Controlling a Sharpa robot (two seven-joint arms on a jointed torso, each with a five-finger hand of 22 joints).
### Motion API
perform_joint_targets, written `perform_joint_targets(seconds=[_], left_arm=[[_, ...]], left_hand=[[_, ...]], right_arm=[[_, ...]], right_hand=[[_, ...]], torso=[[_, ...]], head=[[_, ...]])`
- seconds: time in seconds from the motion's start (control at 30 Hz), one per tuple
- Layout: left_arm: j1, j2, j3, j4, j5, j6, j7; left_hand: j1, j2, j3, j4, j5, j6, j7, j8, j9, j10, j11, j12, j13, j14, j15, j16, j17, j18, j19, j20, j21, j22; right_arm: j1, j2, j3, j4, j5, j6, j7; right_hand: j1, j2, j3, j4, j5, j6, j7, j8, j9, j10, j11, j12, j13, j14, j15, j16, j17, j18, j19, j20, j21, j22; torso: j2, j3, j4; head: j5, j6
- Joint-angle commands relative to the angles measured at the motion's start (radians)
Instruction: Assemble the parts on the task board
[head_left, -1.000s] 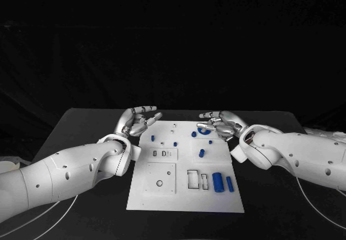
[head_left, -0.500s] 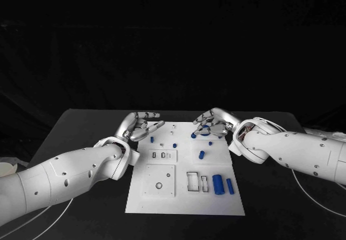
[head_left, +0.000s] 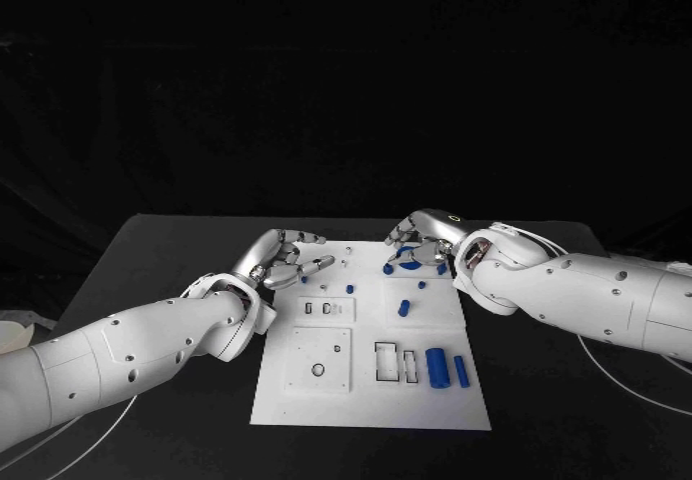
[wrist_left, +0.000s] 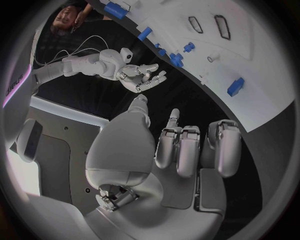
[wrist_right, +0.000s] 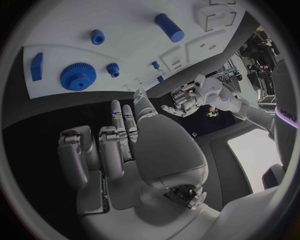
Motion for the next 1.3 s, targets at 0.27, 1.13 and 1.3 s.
perform_joint_targets(seconds=[0.27, 1.13, 1.3], left_arm=[[0.006, -0.008, 0.001, -0.009, -0.185, -0.02, -0.03], [0.008, -0.003, 0.001, -0.027, -0.237, -0.201, -0.032], [0.008, -0.001, 0.001, -0.03, -0.209, -0.205, -0.022]], left_hand=[[0.076, 0.022, -0.012, -0.004, 0.009, 0.042, 0.009, -0.007, 0.007, 0.106, 0.016, 0.014, 0.263, 0.104, 0.01, 0.002, 0.263, -0.027, 0.159, 0.001, 0.047, 0.263], [0.088, 0.021, -0.013, -0.001, 0.009, 0.092, 0.007, -0.004, 0.011, 0.106, 0.019, 0.014, 0.263, 0.104, 0.014, 0.002, 0.263, -0.027, 0.159, 0.01, 0.047, 0.263], [0.087, 0.022, -0.012, -0.001, 0.009, 0.092, 0.007, -0.004, 0.011, 0.106, 0.019, 0.014, 0.263, 0.104, 0.014, 0.002, 0.263, -0.027, 0.159, 0.01, 0.047, 0.263]], right_arm=[[-0.005, 0.041, 0.001, -0.037, -0.132, 0.044, -0.108], [-0.015, 0.07, 0.001, -0.056, -0.199, 0.162, -0.198], [-0.017, 0.075, 0.001, -0.064, -0.195, 0.171, -0.212]], right_hand=[[0.017, 0.008, 0.022, -0.001, -0.007, 0.013, -0.003, -0.018, -0.006, -0.004, 0.005, -0.039, 0.0, 0.099, 0.007, 0.005, 0.245, -0.007, 0.105, 0.007, 0.004, 0.263], [0.017, 0.008, 0.027, 0.003, -0.008, 0.021, 0.014, -0.03, -0.009, -0.011, 0.008, -0.067, 0.0, 0.099, 0.01, 0.005, 0.245, -0.007, 0.105, 0.008, 0.004, 0.263], [0.024, 0.013, 0.033, 0.001, -0.008, 0.019, 0.017, -0.036, -0.011, -0.015, 0.008, -0.077, 0.0, 0.1, 0.009, 0.006, 0.25, -0.007, 0.105, 0.008, 0.004, 0.263]], torso=[[0.006, 0.0041, 0.0032], [0.002, 0.002, 0.0051], [0.001, 0.0013, 0.003]], head=[[0.0, -0.004], [-0.006, -0.021], [-0.004, -0.023]])
